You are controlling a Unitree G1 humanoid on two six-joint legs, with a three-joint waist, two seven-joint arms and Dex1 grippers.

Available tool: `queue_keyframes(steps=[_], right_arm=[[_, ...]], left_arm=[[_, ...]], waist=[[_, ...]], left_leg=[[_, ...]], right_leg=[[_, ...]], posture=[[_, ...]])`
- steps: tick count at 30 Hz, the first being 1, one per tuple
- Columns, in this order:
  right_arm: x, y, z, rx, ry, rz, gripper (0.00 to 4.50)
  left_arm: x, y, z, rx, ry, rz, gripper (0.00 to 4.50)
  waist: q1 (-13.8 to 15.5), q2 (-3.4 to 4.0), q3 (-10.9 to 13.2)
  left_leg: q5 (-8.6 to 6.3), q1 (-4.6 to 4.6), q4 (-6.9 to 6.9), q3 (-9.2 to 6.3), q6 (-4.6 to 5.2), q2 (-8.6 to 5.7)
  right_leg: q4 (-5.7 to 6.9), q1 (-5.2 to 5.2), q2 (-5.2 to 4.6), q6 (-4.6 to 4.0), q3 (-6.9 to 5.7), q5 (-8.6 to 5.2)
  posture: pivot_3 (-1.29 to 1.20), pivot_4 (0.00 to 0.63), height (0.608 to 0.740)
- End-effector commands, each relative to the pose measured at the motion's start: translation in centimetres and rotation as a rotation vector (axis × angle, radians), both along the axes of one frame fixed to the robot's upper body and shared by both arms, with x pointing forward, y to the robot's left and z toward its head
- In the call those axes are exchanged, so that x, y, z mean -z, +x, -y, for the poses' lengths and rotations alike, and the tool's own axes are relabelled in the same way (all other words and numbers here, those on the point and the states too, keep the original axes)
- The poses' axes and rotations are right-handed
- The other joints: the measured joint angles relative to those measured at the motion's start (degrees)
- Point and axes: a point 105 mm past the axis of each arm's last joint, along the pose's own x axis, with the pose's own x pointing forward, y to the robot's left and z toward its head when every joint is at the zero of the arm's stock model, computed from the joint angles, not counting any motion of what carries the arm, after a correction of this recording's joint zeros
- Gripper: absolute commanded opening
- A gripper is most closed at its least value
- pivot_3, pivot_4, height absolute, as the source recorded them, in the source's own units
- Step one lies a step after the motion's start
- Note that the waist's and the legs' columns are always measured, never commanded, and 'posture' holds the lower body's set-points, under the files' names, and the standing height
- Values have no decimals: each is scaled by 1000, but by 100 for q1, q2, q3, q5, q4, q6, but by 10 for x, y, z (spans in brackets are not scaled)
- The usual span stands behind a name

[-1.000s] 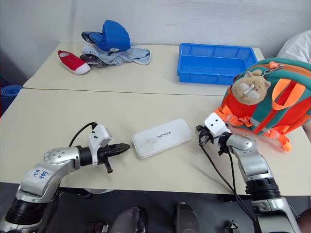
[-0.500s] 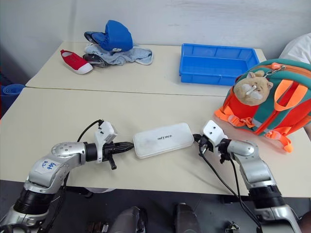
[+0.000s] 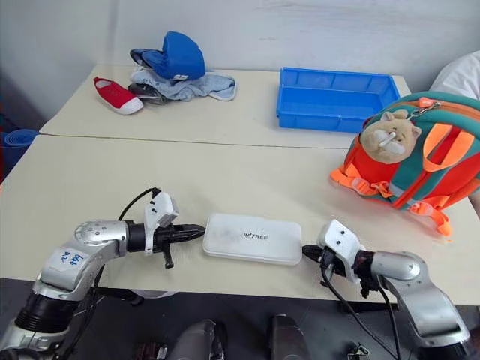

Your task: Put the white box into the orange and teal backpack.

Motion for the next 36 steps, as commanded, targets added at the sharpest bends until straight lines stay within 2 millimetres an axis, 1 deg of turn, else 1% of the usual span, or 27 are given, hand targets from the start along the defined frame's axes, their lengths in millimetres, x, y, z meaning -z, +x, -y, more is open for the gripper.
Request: queue_keyframes(steps=[1, 3, 5, 8, 10, 11, 12, 14, 15, 17, 20, 23, 26, 29, 31, 34, 36], right_arm=[[-11, -3, 9, 17, -11, 33, 0], [-10, -4, 14, 34, -21, 31, 0], [-10, -5, 20, 48, -37, 29, 0], [-9, -7, 24, 44, -59, 27, 0], [-10, -7, 24, 43, -60, 34, 0], [-10, -5, 23, 45, -60, 38, 0], [-9, -4, 23, 46, -62, 41, 0], [-2, -5, 24, -1, -149, 55, 0], [3, -6, 24, -39, -202, 63, 0], [7, -4, 24, -79, -245, 91, 0], [4, 5, 21, -94, -251, 132, 0], [4, 13, 17, -99, -242, 140, 0], [5, 19, 13, -103, -234, 149, 0], [4, 24, 7, -112, -224, 162, 0], [3, 26, 3, -117, -204, 165, 0], [1, 26, -4, -128, -174, 160, 0], [1, 25, -6, -154, -189, 171, 0]], left_arm=[[-5, -2, -13, 9, -22, -99, 608], [-2, -3, -25, -3, -12, -207, 1238], [-5, 7, -39, -52, -37, -264, 1772], [-8, 9, -50, -82, -88, -463, 2669], [-12, 16, -53, -117, -143, -583, 3282], [-16, 18, -51, -115, -194, -649, 3668], [-17, 17, -49, -87, -196, -681, 3908], [-9, 13, -42, -54, -156, -768, 4488], [-10, 13, -34, -42, -182, -823, 4488], [-8, 20, -21, -51, -188, -859, 4488], [-1, 21, -10, -66, -126, -936, 4488], [-6, 20, 4, -50, -157, -1028, 4488], [-9, 21, 14, -44, -191, -1072, 4488], [-6, 20, 25, -41, -221, -1107, 4488], [-4, 17, 31, -28, -233, -1123, 4488], [-4, 18, 40, -24, -279, -1120, 4488], [-10, 20, 43, -9, -326, -1122, 4488]], waist=[[-4, 0, 0], [-11, 0, 0], [-13, 0, 0], [-10, -1, 1], [-8, -2, 1], [-2, -2, 1], [2, -4, 2], [-2, -5, 3], [-3, -5, 3], [1, -9, 1], [-3, -52, -21], [-17, -62, -28], [-19, -63, -29], [-19, -63, -29], [-17, -65, -30], [-11, -65, -30], [-9, -65, -30]], left_leg=[[0, 0, 0, 0, 0, 0], [0, 0, -1, 0, -1, 0], [0, 0, -2, 0, -1, 0], [0, -1, 2, -1, -1, 0], [0, -2, 4, 0, 0, -2], [-1, -2, 6, 0, 1, -3], [-1, -2, 7, 0, 2, -8], [-3, -4, 11, 0, 5, -12], [-3, -4, 14, 1, 5, -14], [-5, -3, 17, 3, 9, -23], [-6, -3, 26, 0, 11, -22], [-6, 0, 28, 0, 11, -23], [-5, 2, 28, 0, 9, -21], [-4, 2, 29, 0, 8, -20], [-4, 2, 30, -1, 8, -20], [-4, 3, 31, -2, 8, -21], [-4, 3, 31, -3, 7, -21]], right_leg=[[0, 0, 0, 0, 0, 0], [1, -2, 1, 0, 0, 0], [0, -3, 2, -1, -1, -1], [2, -3, 5, 0, -4, -2], [2, -3, 5, 3, -4, -4], [2, -3, 5, 4, -4, -5], [4, -2, 5, 8, -4, -7], [6, -3, 3, 12, -3, -9], [7, -3, 3, 14, -2, -11], [8, -1, -3, 20, 1, -13], [13, 3, -4, 24, 1, -16], [20, 4, -7, 24, 4, -16], [25, 2, -7, 23, 6, -17], [29, 1, -9, 20, 6, -19], [30, 2, -12, 20, 6, -19], [33, 3, -15, 20, 6, -19], [33, 3, -15, 20, 5, -19]], posture=[[0, 150, 740], [0, 150, 740], [0, 150, 740], [0, 150, 740], [0, 150, 740], [0, 150, 740], [0, 150, 740], [0, 150, 740], [0, 150, 740], [0, 150, 740], [0, 150, 740], [0, 150, 740], [0, 150, 740], [0, 150, 740], [0, 150, 740], [0, 150, 740], [0, 150, 740]])
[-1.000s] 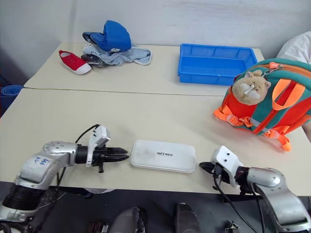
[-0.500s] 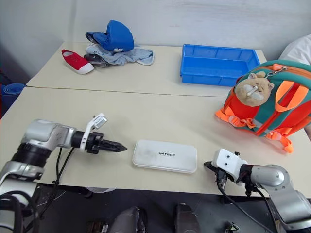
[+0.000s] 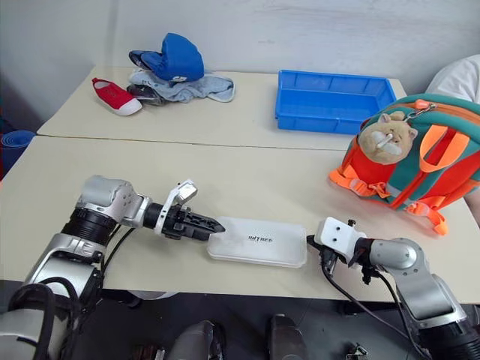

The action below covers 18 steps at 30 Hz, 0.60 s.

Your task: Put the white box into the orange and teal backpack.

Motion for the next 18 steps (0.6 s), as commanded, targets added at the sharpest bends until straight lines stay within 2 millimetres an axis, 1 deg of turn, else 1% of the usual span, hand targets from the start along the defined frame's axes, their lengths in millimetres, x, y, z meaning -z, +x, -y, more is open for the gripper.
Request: queue_keyframes(steps=[1, 3, 4, 5, 7, 9, 11, 13, 14, 16, 17, 18], right_arm=[[6, -6, -11, -64, -7, -16, 0], [5, -6, -14, -74, -1, -8, 0], [4, -5, -15, -75, 4, -5, 0], [4, -5, -16, -76, 5, -4, 0], [5, -6, -16, -75, 3, -4, 0], [6, -8, -15, -63, 12, -9, 0], [6, -10, -13, -54, 22, -15, 0], [5, -14, -11, -48, 35, -10, 0], [3, -15, -11, -39, 57, -6, 0], [-3, -19, -9, -17, 119, -2, 0], [-8, -20, -5, 23, 187, 5, 0], [-15, -22, 3, 93, 293, -1, 0]], left_arm=[[-6, -2, 8, -1, -64, -25, 4488], [-9, -3, 10, 5, -83, -30, 4488], [-9, -4, 10, 6, -86, -31, 4098], [-10, -4, 11, 7, -92, -25, 3939], [-11, -3, 12, 3, -98, -18, 3305], [-17, 0, 13, -6, -125, -8, 2658], [-23, -1, 13, 0, -156, -5, 2128], [-29, -5, 11, 25, -171, 16, 1501], [-32, -7, 10, 39, -177, 25, 1303], [-38, -10, 7, 41, -200, 56, 1271], [-42, -11, 3, 42, -220, 67, 1271], [-47, -11, -1, 35, -237, 94, 1271]], waist=[[-4, 0, 0], [-12, 0, 0], [-17, 0, 0], [-17, 0, 0], [-15, 0, 0], [-11, 0, 0], [-6, 0, 0], [-4, -1, 0], [-1, -1, 1], [-1, -2, 1], [-1, -2, 1], [3, -2, 1]], left_leg=[[0, 0, 0, 0, 0, 0], [0, 0, -1, 0, -2, 0], [0, 0, -2, 0, -4, 0], [0, 0, -4, 0, -8, 2], [1, 0, -5, 1, -12, 5], [2, 0, -5, 0, -14, 6], [2, 0, -4, 1, -14, 6], [2, 0, -5, 0, -15, 5], [2, -1, -6, 0, -15, 5], [1, -1, -10, -1, -17, 6], [1, -1, -11, -1, -17, 5], [1, -1, -10, -1, -17, 5]], right_leg=[[0, 0, 0, 0, 0, 0], [0, -1, 1, 0, 0, 0], [0, -2, 2, 0, 0, 0], [1, -4, 4, -1, 0, 0], [2, -6, 7, -3, -1, -2], [4, -6, 7, -4, -2, -2], [4, -6, 6, -4, -2, -2], [3, -6, 6, -4, -2, -2], [3, -6, 6, -4, -2, -2], [1, -7, 6, -5, -2, -3], [2, -6, 5, -5, -2, -3], [2, -6, 4, -5, -1, -3]], posture=[[0, 150, 740], [0, 150, 740], [0, 150, 740], [0, 150, 740], [0, 150, 740], [0, 150, 740], [0, 150, 740], [0, 150, 740], [0, 150, 740], [0, 150, 740], [0, 150, 740], [0, 150, 740]])
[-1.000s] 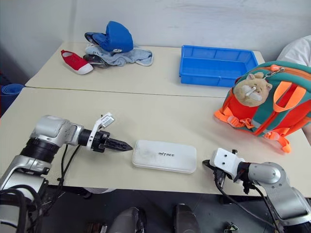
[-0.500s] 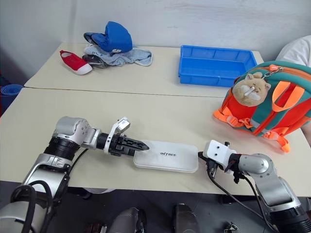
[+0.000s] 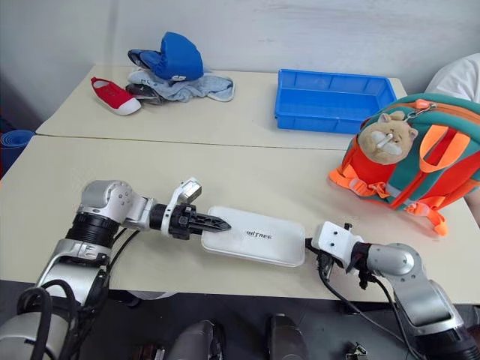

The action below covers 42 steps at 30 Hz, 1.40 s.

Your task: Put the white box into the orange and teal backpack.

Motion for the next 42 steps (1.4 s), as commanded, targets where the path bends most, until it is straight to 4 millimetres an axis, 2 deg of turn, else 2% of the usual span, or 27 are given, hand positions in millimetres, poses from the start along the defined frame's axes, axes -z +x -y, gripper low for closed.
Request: queue_keyframes(steps=[1, 2, 4, 6, 8, 9, 11, 13, 14, 16, 20, 23, 25, 28, 31, 34, 37, 42], right_arm=[[-28, -7, 16, 156, 267, 35, 0], [-33, -14, 27, 204, 320, 32, 167], [-42, -27, 45, 284, 321, 81, 568], [-45, -40, 59, 356, 333, 87, 1211], [-46, -58, 77, 458, 343, 112, 1880], [-46, -67, 88, 515, 334, 134, 2237], [-49, -79, 110, 619, 323, 177, 2900], [-57, -86, 145, 752, 319, 258, 3576], [-62, -89, 162, 800, 316, 290, 3854], [-69, -89, 175, 807, 287, 315, 4470], [-94, -55, 179, 709, 301, 344, 4470], [-111, -19, 177, 636, 361, 359, 4470], [-113, -2, 169, 570, 392, 313, 4470], [-115, 20, 144, 441, 447, 202, 4470], [-118, 37, 135, 405, 435, 223, 3876], [-115, 51, 131, 399, 431, 251, 2898], [-100, 51, 120, 355, 428, 188, 1932], [-92, 46, 63, 189, 470, 156, 286]], left_arm=[[-25, -5, -7, 13, -101, 93, 1271], [-29, -5, -12, 10, -108, 110, 1271], [-38, -4, -19, 6, -111, 189, 1271], [-46, -1, -21, 6, -148, 314, 1271], [-70, -4, -23, 34, -329, 625, 1271], [-73, -7, -26, 55, -348, 761, 1271], [-67, -12, -30, 112, -312, 914, 1271], [-64, -11, -30, 140, -284, 1050, 1271], [-65, -11, -30, 150, -287, 1108, 1271], [-68, -8, -30, 133, -310, 1149, 1271], [-64, -6, -31, 138, -321, 1146, 1271], [-59, -4, -29, 145, -318, 1133, 1271], [-58, -4, -29, 145, -318, 1131, 1271], [-59, -6, -31, 138, -325, 1112, 1271], [-58, -6, -34, 113, -314, 1100, 1271], [-59, -6, -36, 81, -314, 1098, 1271], [-68, -9, -40, 58, -335, 1128, 1271], [-78, -10, -54, -36, -329, 1112, 1271]], waist=[[7, 0, 0], [8, 1, 1], [28, 12, 7], [33, 12, 7], [41, 11, 6], [61, 22, 1], [99, 22, 1], [74, 23, 2], [64, 23, 2], [49, 23, 1], [-38, 31, 1], [-54, 32, 4], [-27, 39, 8], [5, 46, 13], [5, 48, 14], [-6, 48, 14], [-3, 48, 14], [-54, 51, 15]], left_leg=[[0, -1, 0, 0, 0, 0], [0, -1, -3, -2, 0, 1], [0, -5, -3, -4, -1, -1], [0, -3, -3, -4, -1, -2], [-4, 0, -5, -5, 0, -5], [-5, 0, -8, -5, -1, -5], [-10, 1, -20, -5, -10, -1], [-11, 1, -22, 0, -11, 4], [-13, 5, -20, 3, -7, 2], [-16, 7, -18, 6, 7, -5], [-29, 12, -19, 6, 41, -6], [-22, 13, -21, 9, 27, -1], [-14, 10, -16, 9, 15, 3], [-12, 3, -11, 6, 15, 5], [-10, -7, -1, 4, 20, 1], [-11, -8, 1, 6, 24, -4], [-10, -9, -4, 5, 23, -1], [-8, -5, -3, 6, 18, 4]], right_leg=[[0, 0, 0, 0, -1, 0], [1, 0, -1, -1, -1, -1], [1, -3, -4, -2, -2, -1], [-3, 0, -5, -3, -2, -1], [-4, 5, -9, -2, -3, -1], [-6, 4, -11, -3, -2, -1], [-17, 2, -6, -10, -6, -6], [-24, 2, -1, -12, -3, -6], [-25, 6, -1, -12, -1, -6], [-29, 12, -8, -3, 3, -1], [-31, 16, -10, 1, 8, 1], [-26, 10, 1, 0, 12, 1], [-21, 6, 8, 0, 10, 1], [-17, 2, 11, -1, 7, 0], [-17, 0, 4, 1, 3, 1], [-19, 0, -2, 4, 4, 2], [-21, -1, 0, 4, 2, 2], [-11, -1, 2, 4, 6, 2]], posture=[[0, 150, 740], [0, 150, 740], [0, 150, 740], [0, 150, 740], [0, 150, 740], [0, 150, 740], [0, 150, 740], [0, 150, 740], [0, 150, 740], [0, 150, 740], [0, 150, 740], [0, 150, 740], [0, 150, 740], [0, 150, 740], [0, 150, 740], [0, 150, 740], [0, 150, 740], [0, 150, 740]])
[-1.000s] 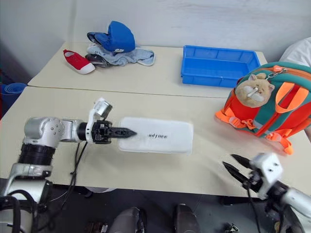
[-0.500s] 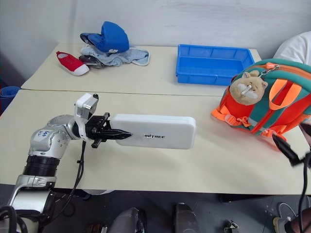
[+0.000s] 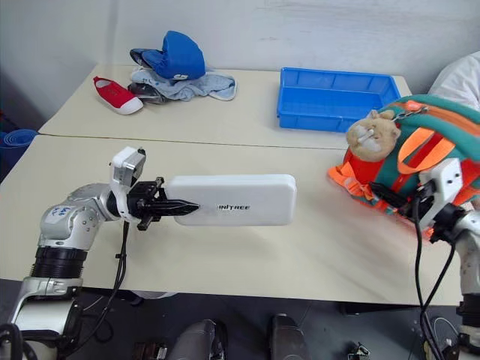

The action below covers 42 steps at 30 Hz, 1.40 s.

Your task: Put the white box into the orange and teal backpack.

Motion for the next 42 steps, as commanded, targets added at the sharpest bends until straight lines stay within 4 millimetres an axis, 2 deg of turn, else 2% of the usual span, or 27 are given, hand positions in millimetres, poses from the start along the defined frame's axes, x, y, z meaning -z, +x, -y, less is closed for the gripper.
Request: queue_keyframes(steps=[1, 5, 7, 9, 11, 14, 16, 22, 27, 30, 33, 38, 42], right_arm=[[-10, -9, -52, -181, -3, 39, 22], [-32, -38, -116, -436, 85, 34, 22], [-40, -58, -140, -573, 128, -21, 22], [-41, -76, -155, -677, 131, -87, 22], [-37, -91, -159, -737, 110, -159, 22], [-33, -110, -154, -774, 90, -261, 22], [-33, -120, -146, -771, 88, -315, 22], [-13, -138, -101, -638, 18, -517, 22], [-11, -131, -73, -525, 14, -512, 22], [-7, -124, -65, -492, -1, -486, 22], [-5, -117, -65, -483, -3, -445, 22], [-3, -106, -69, -455, -17, -372, 22], [-4, -103, -71, -459, -14, -351, 22]], left_arm=[[-20, -3, -11, -46, -63, 45, 1271], [-47, 1, -24, -114, -121, 54, 1271], [-51, 0, -30, -123, -110, 48, 1271], [-52, 4, -38, -153, -101, 41, 1271], [-59, 8, -49, -188, -125, 34, 1271], [-64, 13, -64, -237, -148, 28, 1271], [-57, 12, -67, -239, -119, 20, 1271], [-45, -2, -53, -166, -104, -23, 1271], [-48, -7, -36, -139, -129, 7, 1271], [-52, -6, -11, -103, -130, 74, 1271], [-54, -15, 8, -11, -91, 148, 1271], [-58, -22, 12, 78, -69, 151, 1271], [-55, -19, 17, 99, 3, 222, 1271]], waist=[[-31, 5, 3], [-39, 9, 10], [-15, 8, 12], [5, 8, 12], [24, 8, 12], [39, -1, 17], [45, -10, 22], [62, -15, 20], [63, -26, 20], [65, -26, 20], [84, -29, 22], [81, -29, 22], [109, -29, 22]], left_leg=[[1, 2, -1, 1, -2, 1], [6, 3, -6, -1, -14, 10], [7, 1, -9, -8, -17, 11], [4, 0, -13, -9, -19, 12], [0, 0, -11, -8, -15, 11], [-5, -3, -8, -9, -5, 9], [-6, -8, -9, -13, -3, 8], [-15, -29, -5, -27, 9, 1], [-13, -41, 7, -42, 12, 1], [-12, -40, 6, -46, 14, -4], [-8, -46, 7, -46, 7, -8], [-3, -46, 7, -44, -1, -8], [-1, -45, 10, -45, 0, -10]], right_leg=[[2, 0, 1, 0, 0, 0], [13, -8, 8, -2, -2, -1], [12, -9, 8, -4, -7, -2], [11, -7, 7, -4, -9, -2], [5, -6, 5, -5, -10, -3], [-12, -3, 0, -5, -12, -3], [-19, -3, -2, -5, -16, -3], [-35, -3, -11, -3, -27, -2], [-36, -3, -10, 4, -38, 3], [-33, -2, -11, 7, -39, 4], [-34, -5, -9, 8, -41, 5], [-35, -8, -3, 8, -40, 5], [-33, -6, -4, 8, -41, 5]], posture=[[0, 150, 740], [0, 150, 740], [0, 150, 740], [0, 150, 740], [0, 150, 740], [0, 150, 740], [0, 150, 740], [0, 150, 740], [0, 150, 740], [0, 150, 740], [0, 150, 740], [0, 150, 740], [0, 150, 740]])
